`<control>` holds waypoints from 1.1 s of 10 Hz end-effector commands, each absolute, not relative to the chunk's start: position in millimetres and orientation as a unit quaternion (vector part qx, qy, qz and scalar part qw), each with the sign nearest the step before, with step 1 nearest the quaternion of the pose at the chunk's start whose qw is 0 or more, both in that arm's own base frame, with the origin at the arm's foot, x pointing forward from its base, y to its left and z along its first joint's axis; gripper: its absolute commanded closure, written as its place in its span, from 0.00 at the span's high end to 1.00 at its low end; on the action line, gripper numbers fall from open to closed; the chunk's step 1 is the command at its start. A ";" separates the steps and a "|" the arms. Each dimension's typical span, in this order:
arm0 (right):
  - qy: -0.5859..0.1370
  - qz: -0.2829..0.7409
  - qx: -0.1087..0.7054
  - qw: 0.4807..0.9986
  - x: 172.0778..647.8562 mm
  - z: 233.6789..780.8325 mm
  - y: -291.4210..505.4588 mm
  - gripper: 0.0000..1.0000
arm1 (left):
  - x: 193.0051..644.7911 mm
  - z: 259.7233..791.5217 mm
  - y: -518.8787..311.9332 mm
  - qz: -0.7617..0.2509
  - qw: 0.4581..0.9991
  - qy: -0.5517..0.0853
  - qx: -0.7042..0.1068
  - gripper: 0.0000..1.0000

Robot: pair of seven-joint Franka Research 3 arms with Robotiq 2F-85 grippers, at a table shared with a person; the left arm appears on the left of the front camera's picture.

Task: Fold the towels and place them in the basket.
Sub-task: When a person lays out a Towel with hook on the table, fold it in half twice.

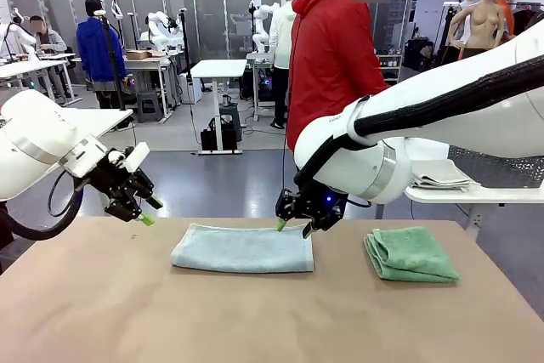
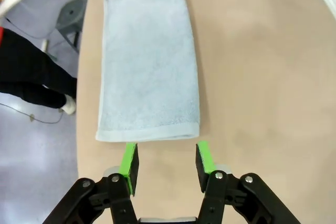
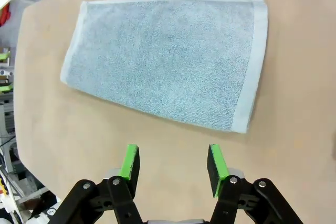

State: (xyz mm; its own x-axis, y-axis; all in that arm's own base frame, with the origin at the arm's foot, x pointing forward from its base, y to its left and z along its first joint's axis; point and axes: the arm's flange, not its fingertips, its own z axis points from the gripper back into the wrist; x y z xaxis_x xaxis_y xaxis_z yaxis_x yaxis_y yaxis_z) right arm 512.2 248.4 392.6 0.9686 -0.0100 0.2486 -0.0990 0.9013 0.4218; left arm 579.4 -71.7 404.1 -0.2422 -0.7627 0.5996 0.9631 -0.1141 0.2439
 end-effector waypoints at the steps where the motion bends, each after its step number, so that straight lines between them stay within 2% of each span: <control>1: -0.129 0.028 0.219 0.967 511.4 391.8 242.1 0.66 | 539.6 417.6 -50.6 -0.702 0.584 -0.350 -0.209 0.57; 6: -0.129 0.028 0.219 0.967 511.4 391.8 242.1 0.66 | 518.3 441.5 -17.9 -0.653 0.591 -0.372 -0.293 0.57; 8: -0.124 0.021 0.220 0.967 512.9 392.2 245.5 0.66 | 523.9 444.8 -20.5 -0.638 0.612 -0.361 -0.297 0.57; 9: -0.116 0.019 0.220 0.968 516.4 390.9 246.6 0.66 | 517.8 439.1 -14.5 -0.657 0.596 -0.365 -0.283 0.57; 10: -0.115 0.004 0.214 0.970 523.2 392.0 247.2 0.86 | 517.8 439.1 -14.5 -0.657 0.596 -0.365 -0.283 0.57; 11: -0.110 -0.010 0.200 0.973 531.2 391.8 248.0 0.86 | 517.8 439.1 -14.5 -0.657 0.596 -0.365 -0.283 0.57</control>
